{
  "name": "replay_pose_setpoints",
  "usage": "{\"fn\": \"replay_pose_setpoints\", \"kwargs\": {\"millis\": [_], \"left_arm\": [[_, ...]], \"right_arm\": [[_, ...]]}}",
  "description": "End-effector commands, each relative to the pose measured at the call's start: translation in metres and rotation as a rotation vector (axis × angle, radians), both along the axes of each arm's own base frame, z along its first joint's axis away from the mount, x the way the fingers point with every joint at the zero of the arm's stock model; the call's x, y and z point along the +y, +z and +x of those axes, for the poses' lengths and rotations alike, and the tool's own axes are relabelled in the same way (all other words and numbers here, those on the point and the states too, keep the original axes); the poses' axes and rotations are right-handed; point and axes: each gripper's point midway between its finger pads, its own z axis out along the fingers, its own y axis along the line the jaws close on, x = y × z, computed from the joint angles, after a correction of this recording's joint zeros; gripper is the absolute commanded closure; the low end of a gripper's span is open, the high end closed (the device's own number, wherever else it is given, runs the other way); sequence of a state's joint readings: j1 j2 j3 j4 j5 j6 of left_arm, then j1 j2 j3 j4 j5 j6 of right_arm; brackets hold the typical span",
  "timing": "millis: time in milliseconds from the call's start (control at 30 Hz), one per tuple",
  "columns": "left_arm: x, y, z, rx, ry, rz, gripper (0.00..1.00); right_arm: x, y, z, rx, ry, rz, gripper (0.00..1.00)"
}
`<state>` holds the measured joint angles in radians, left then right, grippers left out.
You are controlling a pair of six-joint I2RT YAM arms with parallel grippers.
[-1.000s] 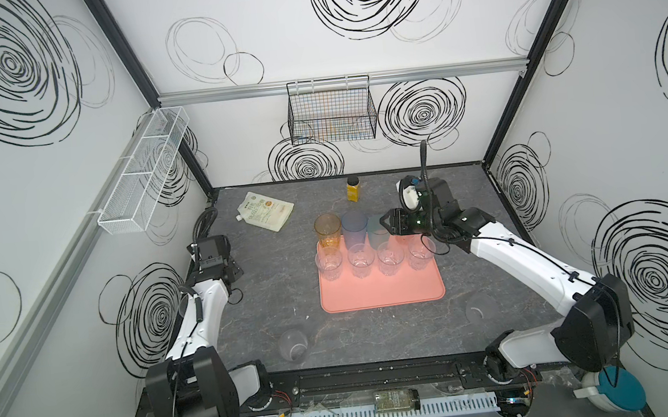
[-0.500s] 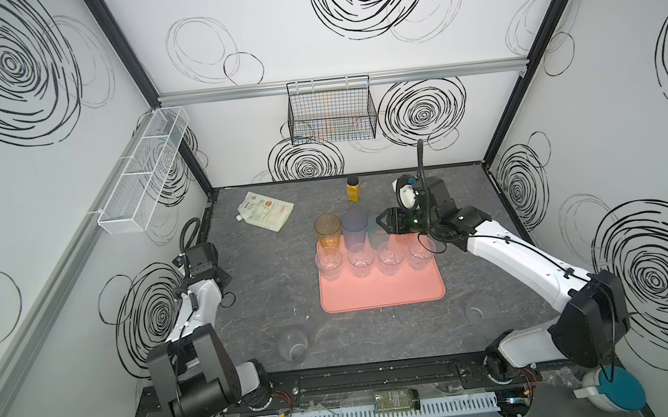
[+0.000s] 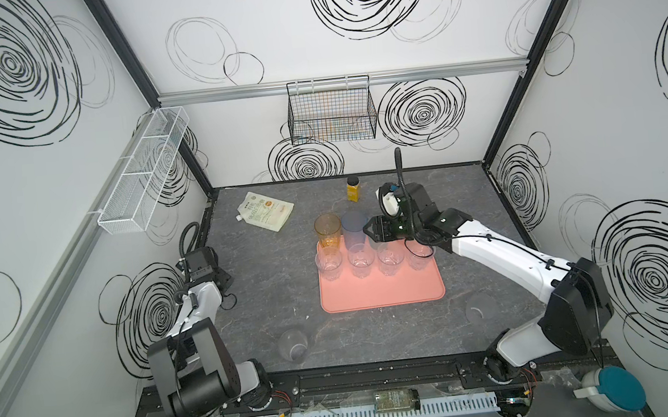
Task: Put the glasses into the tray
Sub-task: 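Grasp another clear cup near the robot with left gripper while right hovers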
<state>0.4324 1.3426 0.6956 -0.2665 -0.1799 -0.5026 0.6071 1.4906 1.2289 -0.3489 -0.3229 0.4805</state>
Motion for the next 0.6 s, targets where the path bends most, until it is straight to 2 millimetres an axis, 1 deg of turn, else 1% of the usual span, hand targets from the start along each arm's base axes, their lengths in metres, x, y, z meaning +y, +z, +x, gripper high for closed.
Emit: {"fn": "replay_pose_setpoints", "kwargs": {"millis": [0, 67, 167, 300, 400, 500, 533, 567], "left_arm": [[-0.008, -0.001, 0.006, -0.026, -0.021, -0.021, 0.66], [-0.011, 0.0, 0.007, -0.029, -0.033, -0.024, 0.71], [-0.016, 0.001, 0.012, -0.044, -0.052, -0.033, 0.77], [-0.023, 0.006, 0.02, -0.044, -0.094, -0.009, 0.83], [-0.027, 0.007, 0.022, -0.045, -0.111, -0.006, 0.88], [-0.028, 0.009, 0.024, -0.061, -0.115, -0.015, 0.95], [-0.03, 0.009, 0.026, -0.067, -0.122, -0.021, 0.96], [-0.032, 0.009, 0.027, -0.072, -0.125, -0.027, 1.0]], "right_arm": [[0.005, 0.007, 0.005, -0.027, -0.015, 0.002, 0.42], [0.004, 0.002, 0.004, -0.015, -0.02, -0.004, 0.42], [0.004, 0.0, 0.001, -0.011, -0.024, -0.007, 0.41], [0.006, -0.006, 0.001, -0.005, -0.031, -0.028, 0.41], [0.013, -0.008, 0.0, 0.008, -0.027, -0.041, 0.41], [0.024, -0.003, -0.006, -0.005, -0.016, -0.046, 0.4], [0.027, -0.003, -0.009, -0.006, -0.012, -0.05, 0.4], [0.029, -0.003, -0.01, -0.005, -0.009, -0.055, 0.4]]}}
